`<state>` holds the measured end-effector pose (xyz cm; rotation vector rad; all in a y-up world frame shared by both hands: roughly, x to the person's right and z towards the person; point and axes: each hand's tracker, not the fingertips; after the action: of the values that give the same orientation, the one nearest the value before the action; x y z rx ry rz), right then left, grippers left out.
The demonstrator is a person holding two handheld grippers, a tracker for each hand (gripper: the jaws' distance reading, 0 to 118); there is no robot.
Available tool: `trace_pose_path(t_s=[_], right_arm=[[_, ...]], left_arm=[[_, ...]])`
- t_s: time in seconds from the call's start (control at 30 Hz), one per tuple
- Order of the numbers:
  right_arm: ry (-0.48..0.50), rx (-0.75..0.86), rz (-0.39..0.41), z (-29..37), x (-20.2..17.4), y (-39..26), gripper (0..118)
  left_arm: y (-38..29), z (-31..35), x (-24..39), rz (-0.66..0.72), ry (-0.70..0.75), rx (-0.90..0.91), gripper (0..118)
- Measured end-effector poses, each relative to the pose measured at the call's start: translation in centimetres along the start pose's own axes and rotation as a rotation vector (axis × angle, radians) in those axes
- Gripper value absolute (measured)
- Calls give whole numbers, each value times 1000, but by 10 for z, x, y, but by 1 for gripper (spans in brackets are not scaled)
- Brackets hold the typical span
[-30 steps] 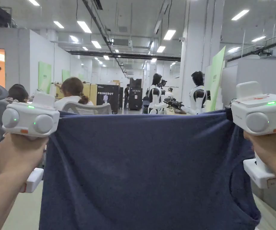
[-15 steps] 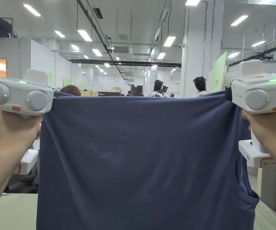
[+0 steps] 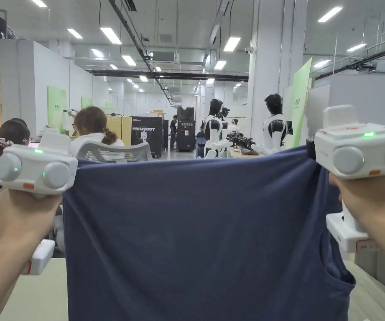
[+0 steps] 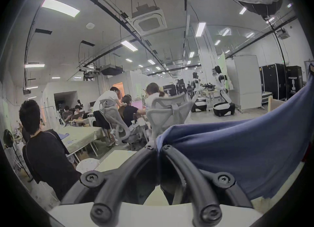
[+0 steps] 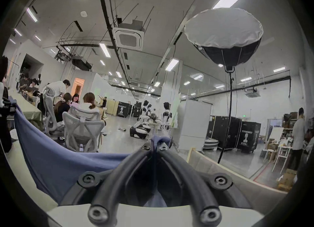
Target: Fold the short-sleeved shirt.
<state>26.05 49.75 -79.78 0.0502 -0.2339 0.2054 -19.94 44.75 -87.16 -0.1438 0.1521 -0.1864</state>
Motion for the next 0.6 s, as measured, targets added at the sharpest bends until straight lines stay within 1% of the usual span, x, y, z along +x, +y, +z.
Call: trace_pose_path(t_s=[0.1, 0.17, 0.23, 0.3, 0.33, 0.4, 0.47, 0.57, 0.6], right_arm=[[9, -63, 5, 10, -2, -46, 2], [25, -86, -8, 22, 3, -67, 2], [34, -102, -16, 31, 12, -85, 2], [48, -129, -13, 50, 19, -100, 2], [54, -139, -17, 64, 22, -109, 2], [68, -165, -10, 92, 25, -128, 2], [106, -204, 19, 119, 26, -155, 2], [145, -281, 128, 167, 15, -211, 2], [174, -330, 146, 183, 10, -233, 2]], left_arm=[[-49, -2, 15, -16, -30, -98, 0], [-76, 4, 19, -8, -70, -158, 0], [-94, 21, 18, -19, -77, -150, 0], [-108, 48, 14, -46, -91, -151, 0], [-116, 62, 11, -38, -100, -153, 0], [-134, 90, 6, -37, -149, -203, 0], [-161, 117, 2, -59, -185, -246, 0], [-218, 151, -3, -70, -221, -336, 0], [-240, 162, -4, -60, -233, -375, 0]])
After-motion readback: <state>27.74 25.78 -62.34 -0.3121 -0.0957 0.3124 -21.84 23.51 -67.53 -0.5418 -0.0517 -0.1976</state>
